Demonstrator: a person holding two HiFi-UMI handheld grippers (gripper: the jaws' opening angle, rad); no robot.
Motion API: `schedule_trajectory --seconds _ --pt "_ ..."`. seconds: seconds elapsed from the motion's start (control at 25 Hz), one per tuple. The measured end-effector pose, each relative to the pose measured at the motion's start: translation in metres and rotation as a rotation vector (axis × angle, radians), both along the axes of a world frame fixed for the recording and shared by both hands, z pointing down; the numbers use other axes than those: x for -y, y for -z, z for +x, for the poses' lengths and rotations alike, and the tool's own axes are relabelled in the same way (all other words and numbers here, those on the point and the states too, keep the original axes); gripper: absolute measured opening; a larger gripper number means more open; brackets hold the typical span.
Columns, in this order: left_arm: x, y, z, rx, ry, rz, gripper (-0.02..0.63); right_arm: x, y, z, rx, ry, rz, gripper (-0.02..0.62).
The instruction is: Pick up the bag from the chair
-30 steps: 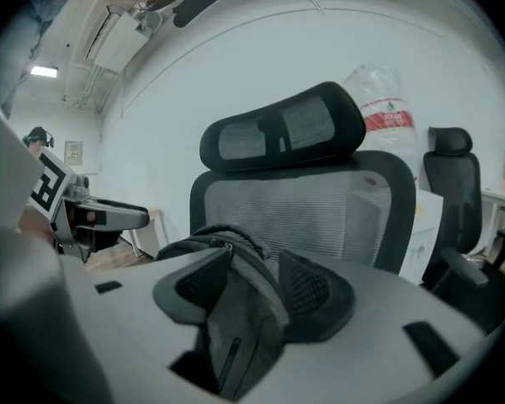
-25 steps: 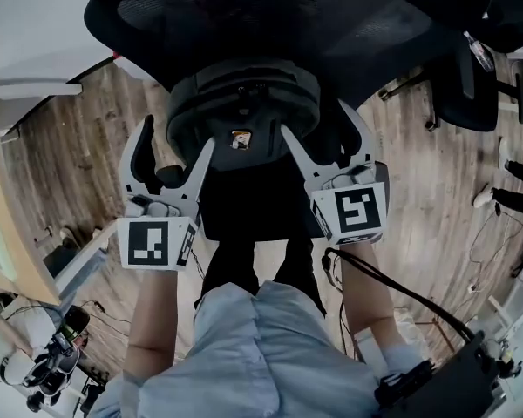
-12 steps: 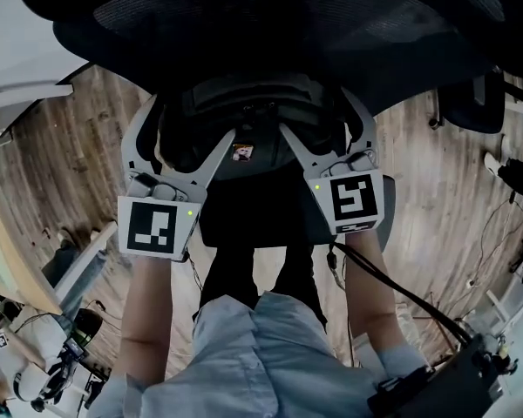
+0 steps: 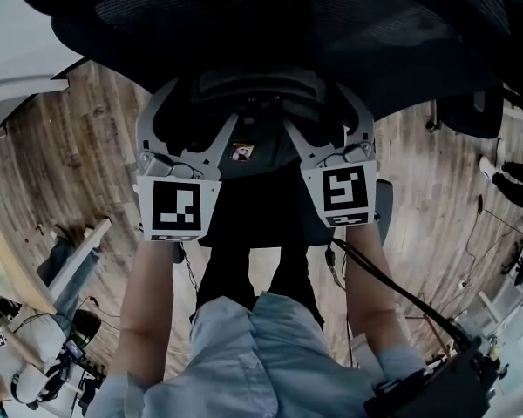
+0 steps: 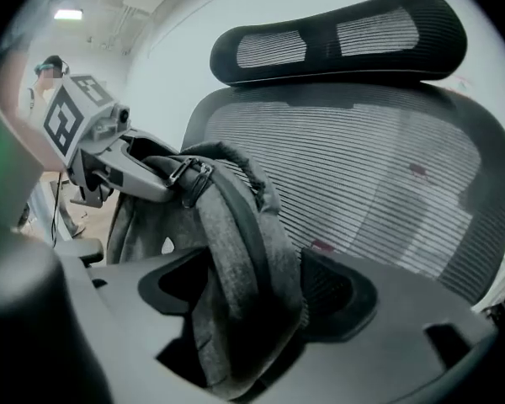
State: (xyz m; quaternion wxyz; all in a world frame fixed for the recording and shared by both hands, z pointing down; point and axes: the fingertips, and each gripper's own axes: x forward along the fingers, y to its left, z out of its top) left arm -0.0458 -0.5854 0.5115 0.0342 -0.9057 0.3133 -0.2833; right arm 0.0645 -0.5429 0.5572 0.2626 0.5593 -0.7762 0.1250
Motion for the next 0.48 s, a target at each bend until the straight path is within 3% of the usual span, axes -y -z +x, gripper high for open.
schedule_trajectory --seconds 0.2,0.48 --pt "0.002 -0.008 0.000 0.006 0.018 -0.032 0.308 -0.001 -0.007 0.003 0.031 0.003 -0.033 0.253" --pt "-0.018 -0.009 -0.015 -0.013 0.017 -0.036 0.273 -0.020 -0.009 -0.012 0.104 0.020 -0.048 0.195"
